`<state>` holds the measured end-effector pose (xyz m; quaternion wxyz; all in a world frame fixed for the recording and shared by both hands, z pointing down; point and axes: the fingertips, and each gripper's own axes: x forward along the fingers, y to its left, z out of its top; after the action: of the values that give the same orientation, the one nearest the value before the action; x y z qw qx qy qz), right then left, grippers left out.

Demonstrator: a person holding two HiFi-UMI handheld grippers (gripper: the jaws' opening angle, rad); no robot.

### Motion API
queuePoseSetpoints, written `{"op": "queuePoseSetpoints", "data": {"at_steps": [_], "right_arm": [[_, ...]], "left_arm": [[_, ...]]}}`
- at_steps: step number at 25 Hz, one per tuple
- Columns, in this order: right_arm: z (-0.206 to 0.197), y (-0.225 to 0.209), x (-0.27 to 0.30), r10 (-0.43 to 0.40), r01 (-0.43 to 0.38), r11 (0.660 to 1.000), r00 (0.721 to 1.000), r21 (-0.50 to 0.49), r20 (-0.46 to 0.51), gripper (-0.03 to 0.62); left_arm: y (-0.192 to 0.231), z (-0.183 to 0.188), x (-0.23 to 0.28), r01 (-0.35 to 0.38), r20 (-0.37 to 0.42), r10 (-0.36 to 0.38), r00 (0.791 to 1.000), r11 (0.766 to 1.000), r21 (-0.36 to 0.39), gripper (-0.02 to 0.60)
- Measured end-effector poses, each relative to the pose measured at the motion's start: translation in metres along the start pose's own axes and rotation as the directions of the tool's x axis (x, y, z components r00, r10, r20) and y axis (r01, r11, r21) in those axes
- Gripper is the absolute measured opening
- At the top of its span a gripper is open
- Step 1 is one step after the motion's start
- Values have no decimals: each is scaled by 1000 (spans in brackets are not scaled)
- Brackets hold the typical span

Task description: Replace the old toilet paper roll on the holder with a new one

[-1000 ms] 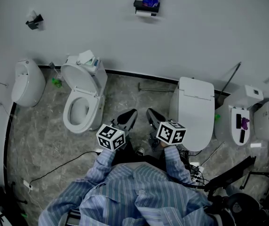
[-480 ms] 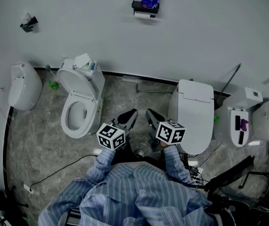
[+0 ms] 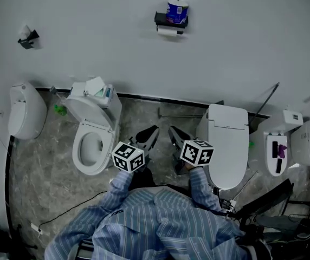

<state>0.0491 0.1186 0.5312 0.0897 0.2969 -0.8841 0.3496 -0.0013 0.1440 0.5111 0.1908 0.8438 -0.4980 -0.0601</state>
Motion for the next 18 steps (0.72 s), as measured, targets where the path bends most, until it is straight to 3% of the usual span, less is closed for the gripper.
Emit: {"op": "queuePoseSetpoints", "data": {"at_steps": [9, 18], "right_arm": [[30, 28, 98, 15, -15, 1000, 1000, -6, -16, 12], [41, 30, 157, -38, 38, 999, 999, 24, -3, 12]], "left_arm": [[98, 46, -2, -14, 9, 14, 1000, 1000, -4, 15], [163, 58, 7, 43, -20, -43, 999, 999, -34, 15]]}}
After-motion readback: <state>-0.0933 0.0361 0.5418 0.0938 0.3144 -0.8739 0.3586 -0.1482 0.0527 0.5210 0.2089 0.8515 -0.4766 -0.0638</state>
